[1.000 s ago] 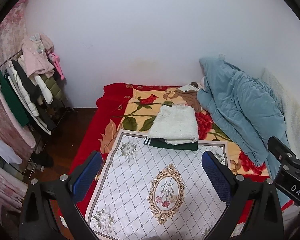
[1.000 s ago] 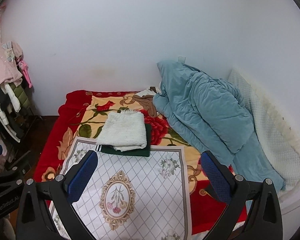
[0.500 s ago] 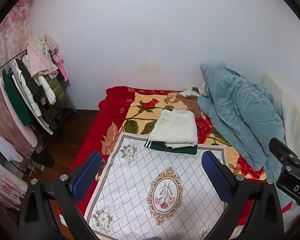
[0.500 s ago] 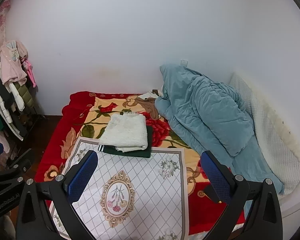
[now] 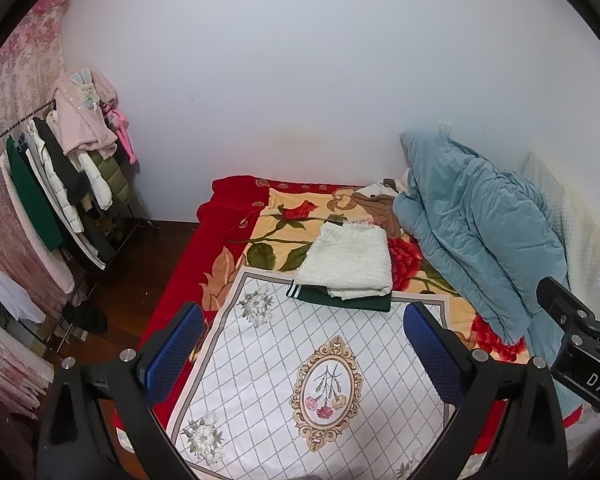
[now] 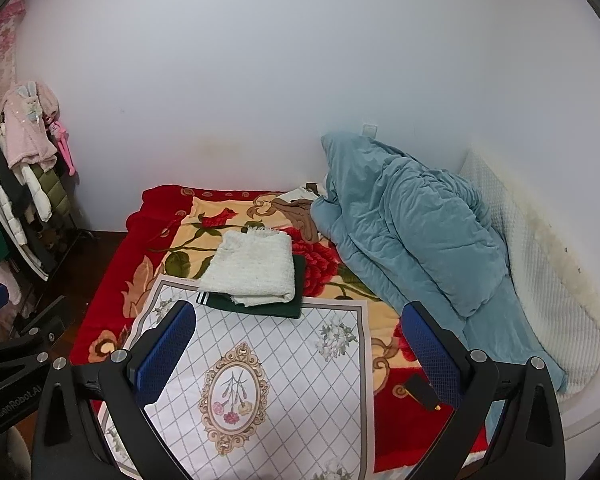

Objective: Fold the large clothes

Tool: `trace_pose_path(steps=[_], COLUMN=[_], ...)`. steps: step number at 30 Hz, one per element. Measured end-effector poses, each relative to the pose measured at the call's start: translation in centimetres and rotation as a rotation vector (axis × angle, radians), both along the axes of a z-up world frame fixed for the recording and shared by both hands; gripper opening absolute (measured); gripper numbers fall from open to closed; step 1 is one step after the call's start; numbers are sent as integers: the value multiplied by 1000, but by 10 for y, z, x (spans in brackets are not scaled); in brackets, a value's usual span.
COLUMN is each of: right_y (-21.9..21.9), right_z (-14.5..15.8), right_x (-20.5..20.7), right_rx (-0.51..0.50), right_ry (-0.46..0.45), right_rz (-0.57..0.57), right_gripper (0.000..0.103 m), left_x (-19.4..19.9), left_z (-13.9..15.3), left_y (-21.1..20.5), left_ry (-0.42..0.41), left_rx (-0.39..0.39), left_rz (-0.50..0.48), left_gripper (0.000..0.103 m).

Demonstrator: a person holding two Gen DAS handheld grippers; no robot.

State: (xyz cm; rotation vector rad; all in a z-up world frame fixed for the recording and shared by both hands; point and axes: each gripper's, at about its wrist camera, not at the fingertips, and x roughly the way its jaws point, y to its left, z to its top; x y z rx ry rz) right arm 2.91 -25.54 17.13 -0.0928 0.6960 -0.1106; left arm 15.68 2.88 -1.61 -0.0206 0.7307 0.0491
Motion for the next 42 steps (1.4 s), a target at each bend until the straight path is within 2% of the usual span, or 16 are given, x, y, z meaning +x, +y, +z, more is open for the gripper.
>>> trace_pose_path(steps=[17, 42], right_y=[-3, -13], right_z=[2, 12], right_x=[-5, -19], right_rx=[3, -3], right_ry=[-6, -29], right_rz=[-3, -27], right_gripper=[103, 103], left_x=[-11, -17], left_z=[14, 17], left_y=[-5, -7], left_ry=[-30, -36], left_rx=[-5, -5], left_rz=[16, 12], left_gripper=[102, 102])
